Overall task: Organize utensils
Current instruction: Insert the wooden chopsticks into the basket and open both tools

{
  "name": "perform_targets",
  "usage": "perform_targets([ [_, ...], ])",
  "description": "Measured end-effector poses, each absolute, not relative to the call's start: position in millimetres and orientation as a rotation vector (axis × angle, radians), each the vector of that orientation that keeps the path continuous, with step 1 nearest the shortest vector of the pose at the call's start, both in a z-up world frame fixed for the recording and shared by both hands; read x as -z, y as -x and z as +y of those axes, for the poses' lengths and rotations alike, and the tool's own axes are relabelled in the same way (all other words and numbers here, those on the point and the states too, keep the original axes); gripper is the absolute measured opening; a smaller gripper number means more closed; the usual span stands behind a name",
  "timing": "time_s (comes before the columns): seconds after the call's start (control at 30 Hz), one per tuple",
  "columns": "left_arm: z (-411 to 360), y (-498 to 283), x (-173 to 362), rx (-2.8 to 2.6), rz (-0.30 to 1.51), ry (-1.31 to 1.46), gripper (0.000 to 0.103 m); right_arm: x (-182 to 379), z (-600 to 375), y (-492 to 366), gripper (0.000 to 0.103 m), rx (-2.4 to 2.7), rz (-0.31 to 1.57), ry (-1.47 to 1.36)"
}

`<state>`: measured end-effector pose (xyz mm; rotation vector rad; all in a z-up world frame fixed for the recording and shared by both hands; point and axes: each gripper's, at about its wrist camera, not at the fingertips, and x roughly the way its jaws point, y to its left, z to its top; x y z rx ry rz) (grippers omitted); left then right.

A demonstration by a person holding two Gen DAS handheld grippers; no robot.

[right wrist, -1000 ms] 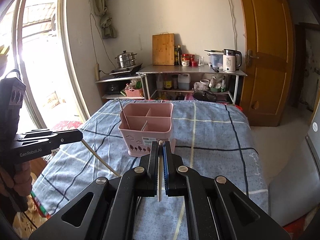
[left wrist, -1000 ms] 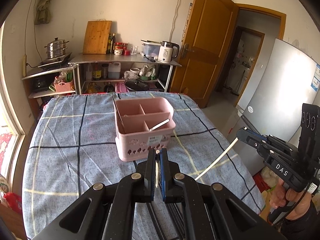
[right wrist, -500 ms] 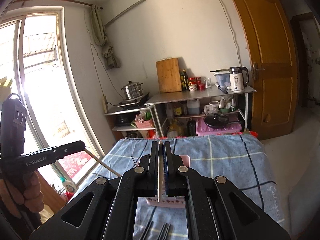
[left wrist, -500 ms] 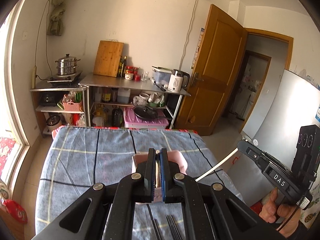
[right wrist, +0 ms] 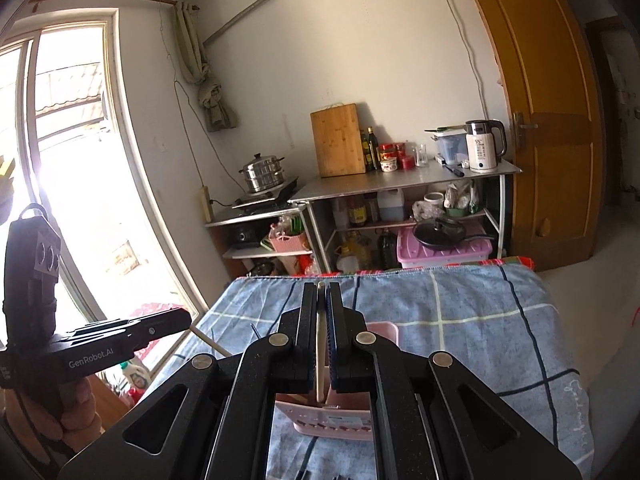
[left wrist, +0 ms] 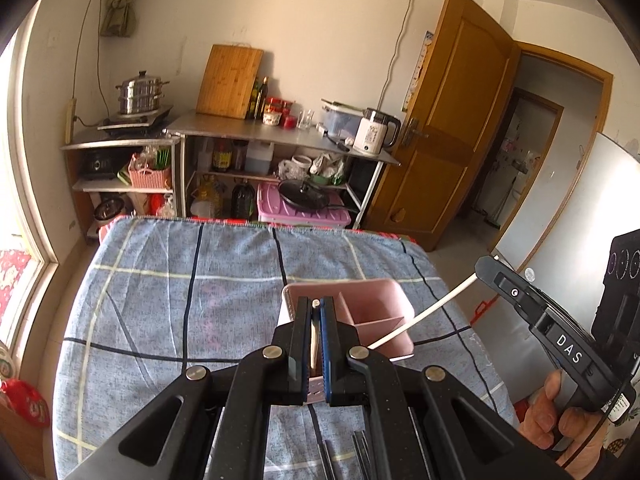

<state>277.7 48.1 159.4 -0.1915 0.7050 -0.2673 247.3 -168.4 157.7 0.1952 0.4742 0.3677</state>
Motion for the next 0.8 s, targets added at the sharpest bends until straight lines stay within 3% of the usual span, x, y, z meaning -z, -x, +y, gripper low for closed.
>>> perform_targets([
  [0.5,50,-290,-112,0.225,0.780,0.177,0.005,-115,-159,-261,0.005,-0.401,0.588,-0.181],
  [0.8,50,-284,-115,0.215,0.762,0.156,0.011,-116,-160,-258,0.013,-0.392,0.591,-0.159],
])
